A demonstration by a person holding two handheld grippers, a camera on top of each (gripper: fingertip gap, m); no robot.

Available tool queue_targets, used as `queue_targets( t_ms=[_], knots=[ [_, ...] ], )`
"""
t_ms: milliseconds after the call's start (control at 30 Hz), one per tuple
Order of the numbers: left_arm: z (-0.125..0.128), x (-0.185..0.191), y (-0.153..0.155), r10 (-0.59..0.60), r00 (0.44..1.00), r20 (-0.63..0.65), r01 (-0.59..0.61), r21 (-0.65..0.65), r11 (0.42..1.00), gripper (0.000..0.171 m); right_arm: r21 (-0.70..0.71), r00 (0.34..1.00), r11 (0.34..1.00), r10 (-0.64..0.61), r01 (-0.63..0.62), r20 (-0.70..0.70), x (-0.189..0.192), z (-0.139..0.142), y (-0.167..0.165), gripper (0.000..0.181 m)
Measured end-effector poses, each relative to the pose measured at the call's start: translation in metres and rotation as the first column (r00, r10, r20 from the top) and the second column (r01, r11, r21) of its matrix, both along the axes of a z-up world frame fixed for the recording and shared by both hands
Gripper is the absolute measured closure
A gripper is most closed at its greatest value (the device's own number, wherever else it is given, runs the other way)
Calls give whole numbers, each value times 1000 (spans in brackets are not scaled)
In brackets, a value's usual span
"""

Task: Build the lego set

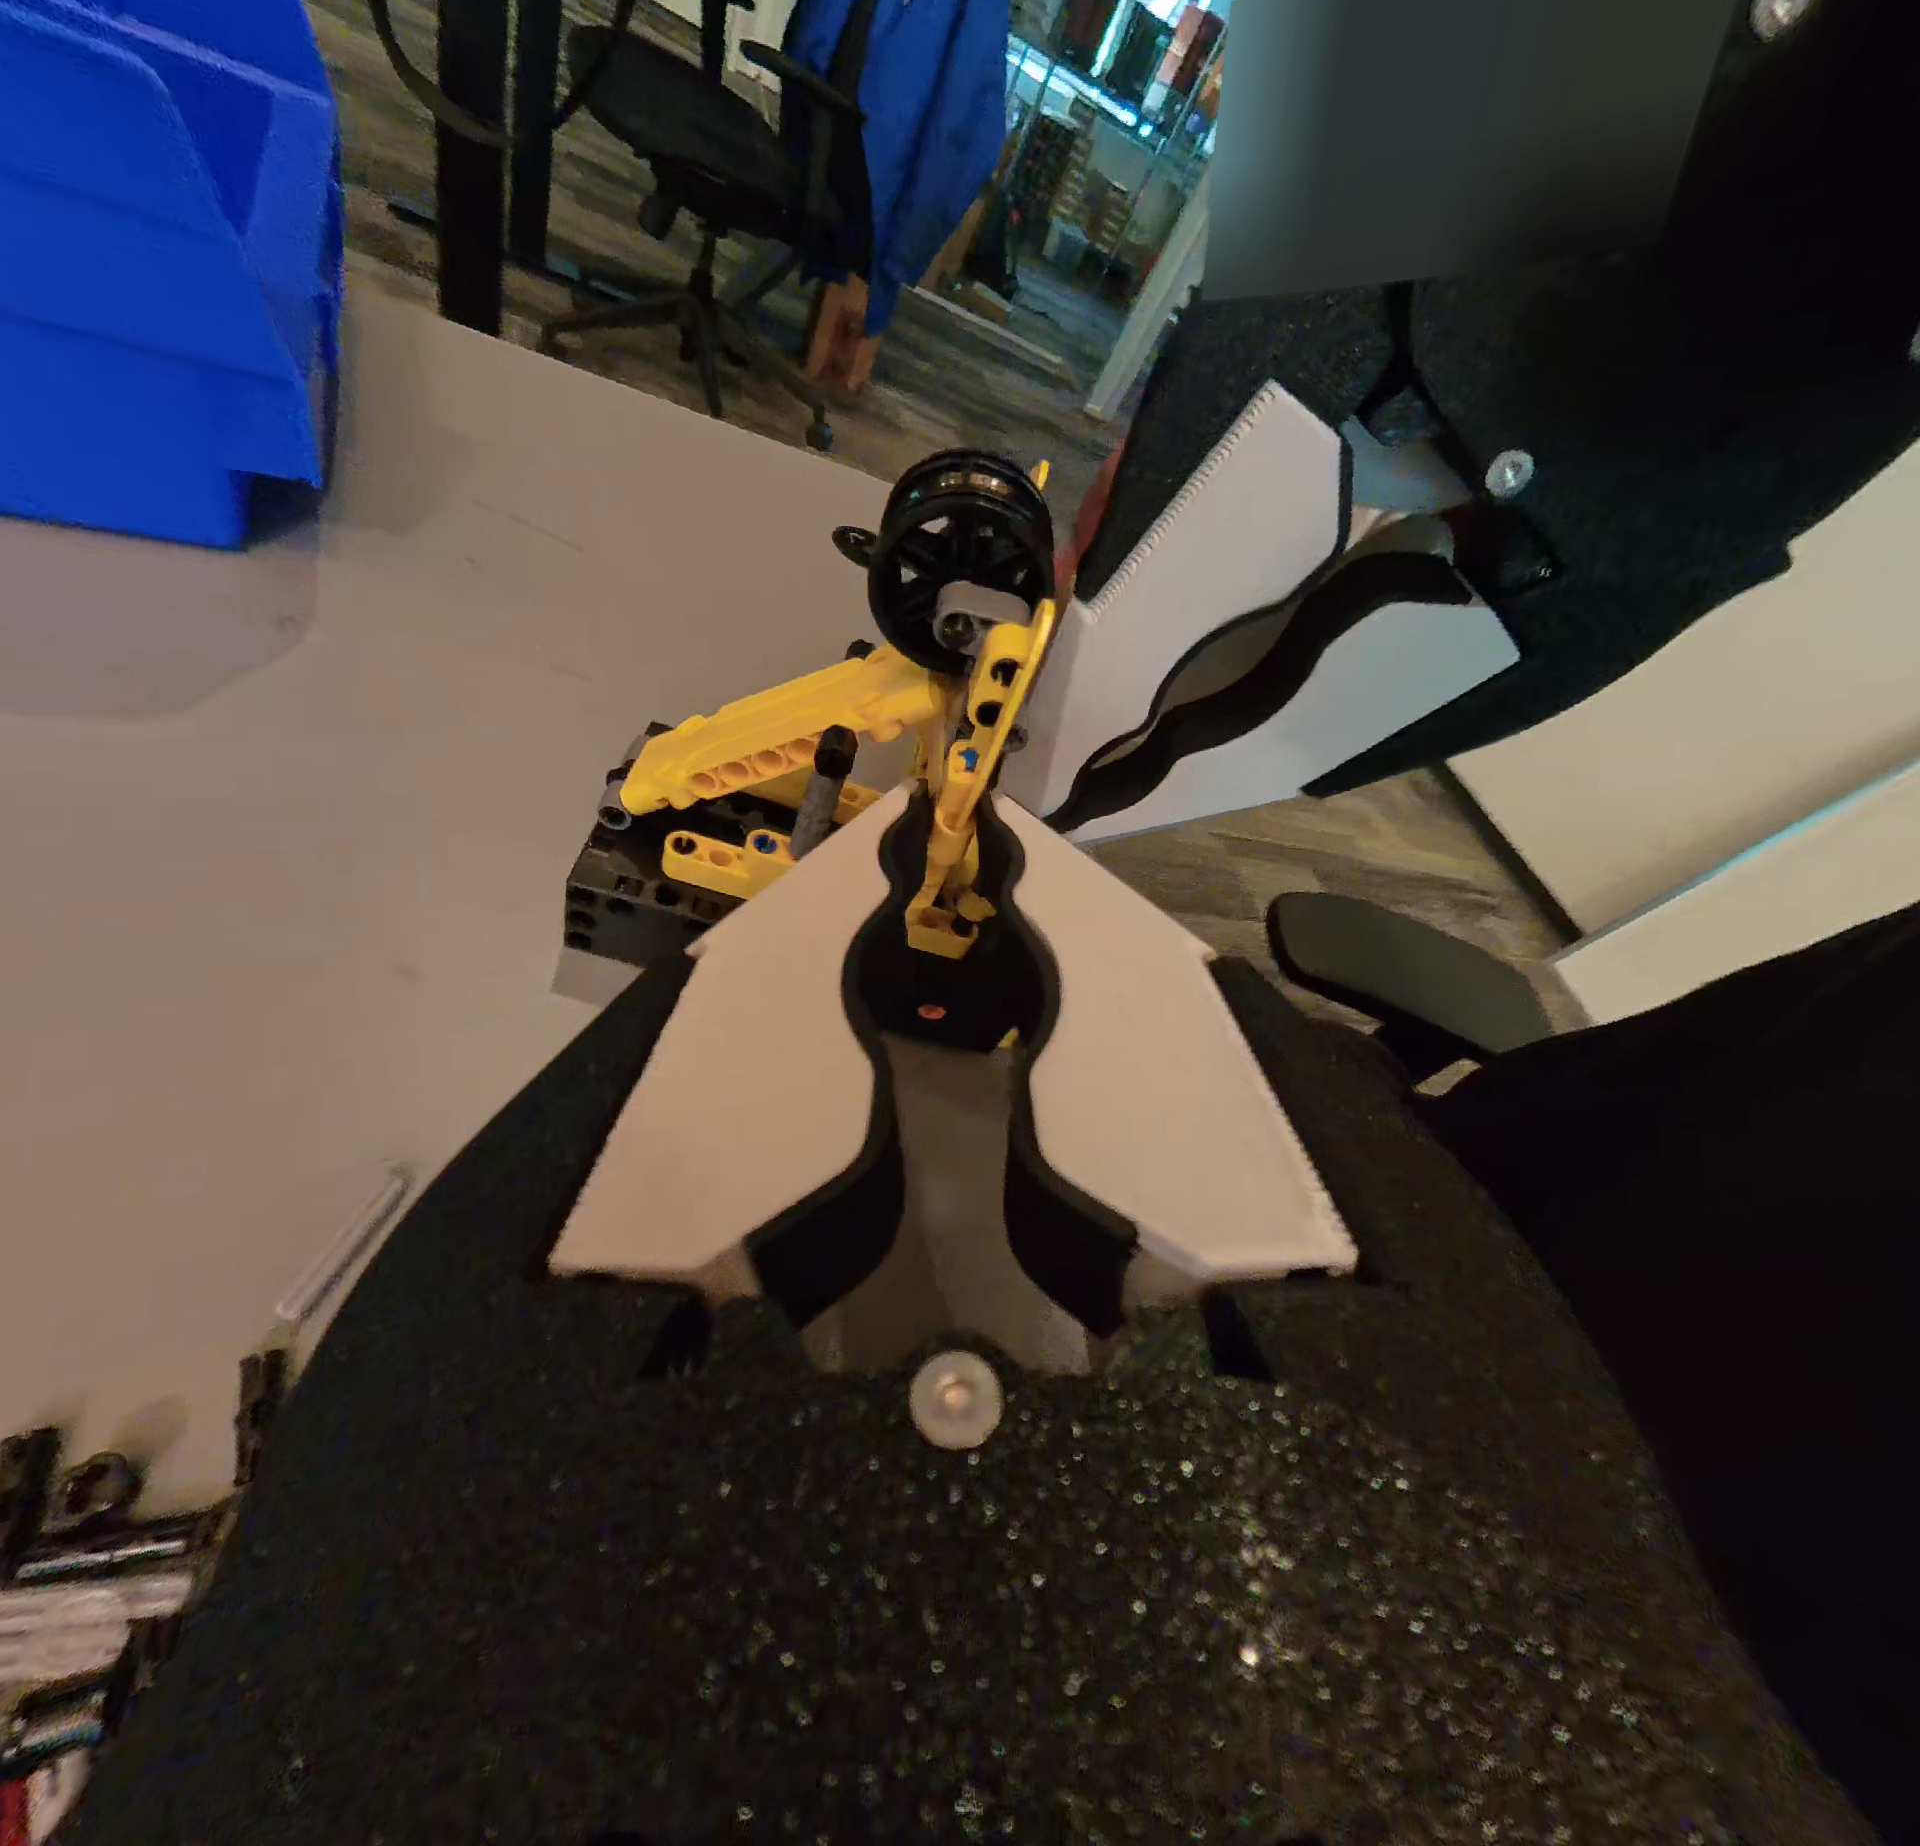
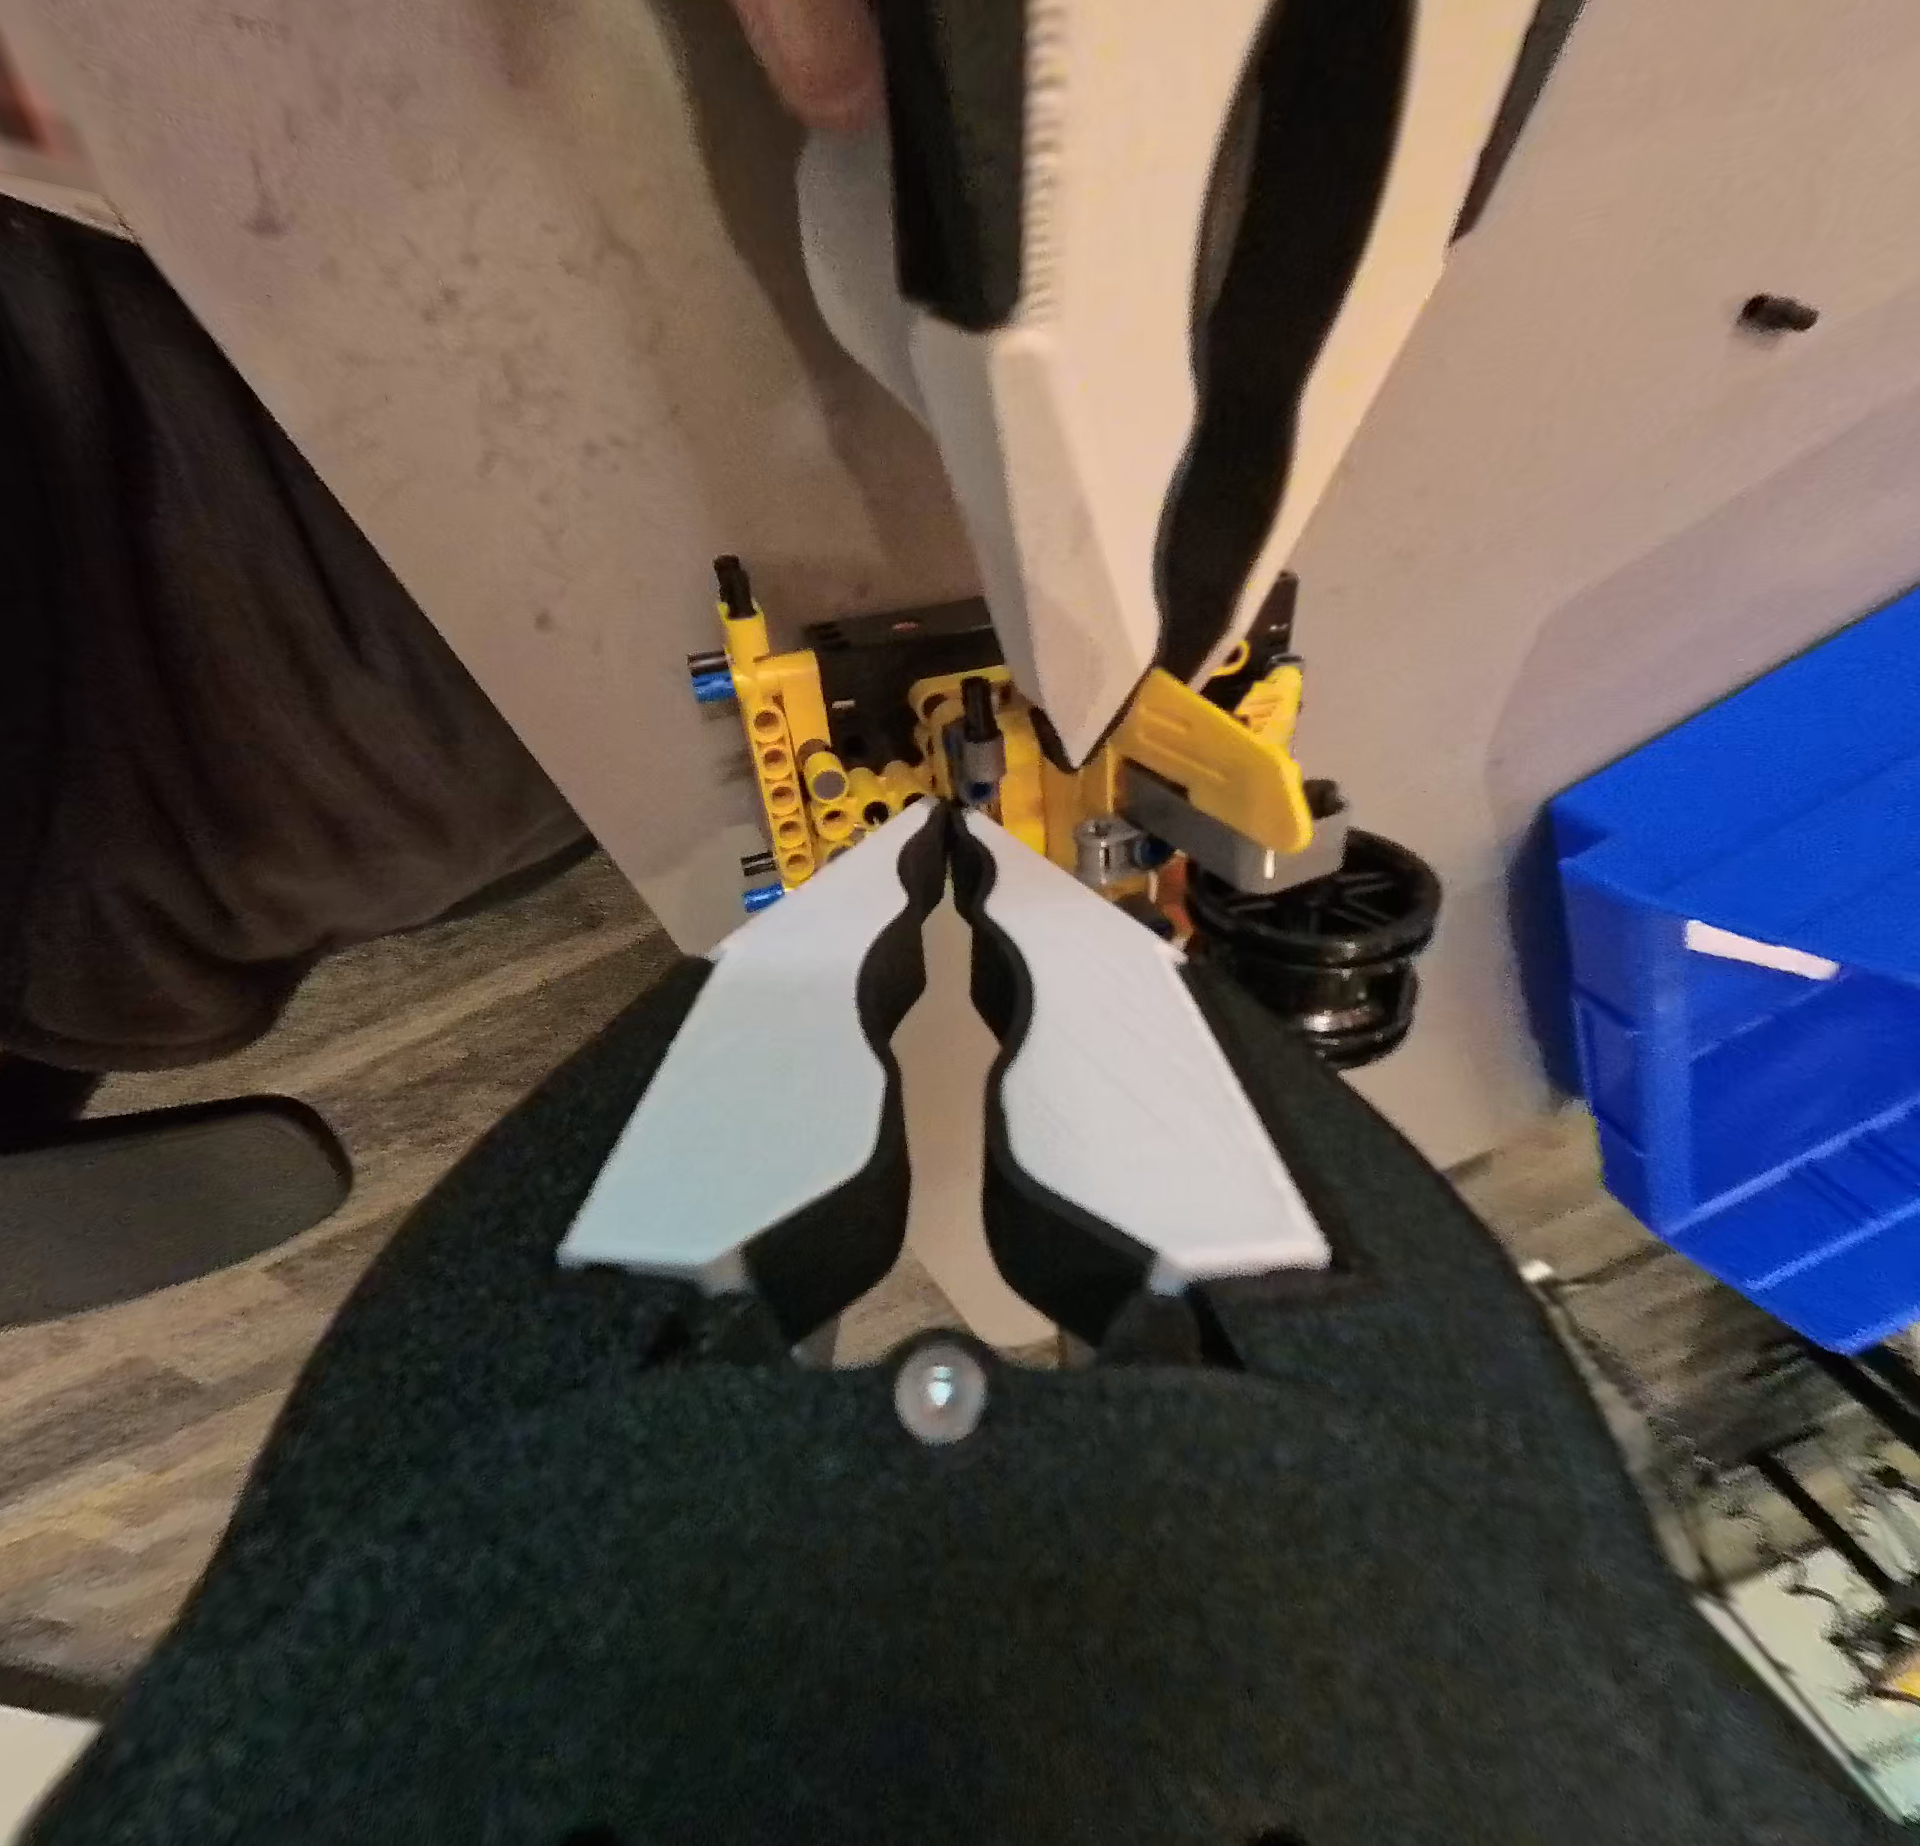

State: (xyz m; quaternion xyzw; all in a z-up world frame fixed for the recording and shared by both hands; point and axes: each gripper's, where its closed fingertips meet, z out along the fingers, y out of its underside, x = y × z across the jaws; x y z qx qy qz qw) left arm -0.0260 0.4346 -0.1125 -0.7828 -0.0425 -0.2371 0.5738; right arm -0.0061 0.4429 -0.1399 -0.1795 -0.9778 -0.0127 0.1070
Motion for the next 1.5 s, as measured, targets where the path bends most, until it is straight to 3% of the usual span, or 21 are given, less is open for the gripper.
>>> queue_targets(
  t_ms=[67,567,967,1133,1500],
  knots=[
    [-1,-1,1,17,999,-49,-17,-5,1000,162,-21,1000,1000,-21,22,15,0,0,1,181],
    [-4,-2,2,43,996,-76,-44,-15,999,161,9,999,999,42,-42,16,-3,-1,0,181],
    [-5,1,0,56,982,-178,-59,-11,998,162,28,988,989,145,-144,-50,-1,-1,-2,181],
    [-4,3,1,57,976,-211,-59,-3,998,162,131,962,961,257,-245,-89,0,-2,-1,181],
    [-5,1,5,67,964,-259,-70,0,998,162,34,984,992,126,-123,-130,-1,-1,0,181]
  ],
)
